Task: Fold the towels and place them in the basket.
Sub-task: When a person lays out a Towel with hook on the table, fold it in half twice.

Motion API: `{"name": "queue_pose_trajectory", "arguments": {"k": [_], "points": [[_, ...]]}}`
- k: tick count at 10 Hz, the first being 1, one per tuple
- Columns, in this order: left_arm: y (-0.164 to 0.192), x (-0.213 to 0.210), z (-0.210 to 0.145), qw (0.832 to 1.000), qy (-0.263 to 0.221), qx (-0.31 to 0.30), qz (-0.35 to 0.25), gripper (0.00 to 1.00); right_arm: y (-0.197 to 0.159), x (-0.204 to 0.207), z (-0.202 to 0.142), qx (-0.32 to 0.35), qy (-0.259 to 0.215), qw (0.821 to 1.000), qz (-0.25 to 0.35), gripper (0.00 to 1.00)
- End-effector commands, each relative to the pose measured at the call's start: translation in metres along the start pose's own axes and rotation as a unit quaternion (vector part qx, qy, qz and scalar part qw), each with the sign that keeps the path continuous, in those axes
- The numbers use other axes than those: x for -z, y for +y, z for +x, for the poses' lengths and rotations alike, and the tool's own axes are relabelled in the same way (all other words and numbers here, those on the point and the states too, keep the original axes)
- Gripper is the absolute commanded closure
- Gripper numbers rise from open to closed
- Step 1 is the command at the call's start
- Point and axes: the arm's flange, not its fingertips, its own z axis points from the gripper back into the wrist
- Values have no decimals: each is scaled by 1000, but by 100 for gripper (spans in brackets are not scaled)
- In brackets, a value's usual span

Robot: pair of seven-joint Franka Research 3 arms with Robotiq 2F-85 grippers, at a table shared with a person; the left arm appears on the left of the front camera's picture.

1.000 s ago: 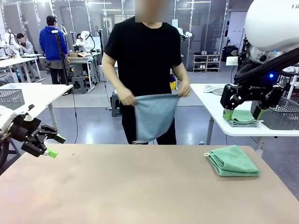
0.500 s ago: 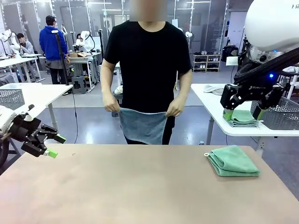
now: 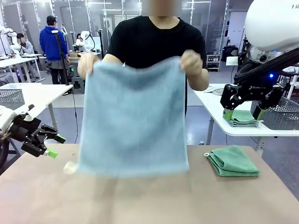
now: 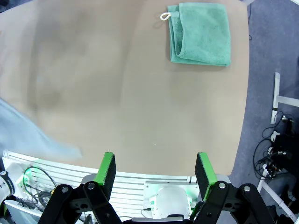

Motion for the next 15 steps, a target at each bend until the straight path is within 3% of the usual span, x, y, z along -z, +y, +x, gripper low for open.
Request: {"name": "queue_pose_trajectory", "arguments": {"k": [1, 15], "points": [[0, -1, 1, 1000, -1, 1, 0, 0, 1, -1, 2, 13, -1, 1000, 1, 15], [0, -1, 1, 1000, -1, 1, 0, 0, 1, -1, 2, 13, -1, 1000, 1, 15]]}}
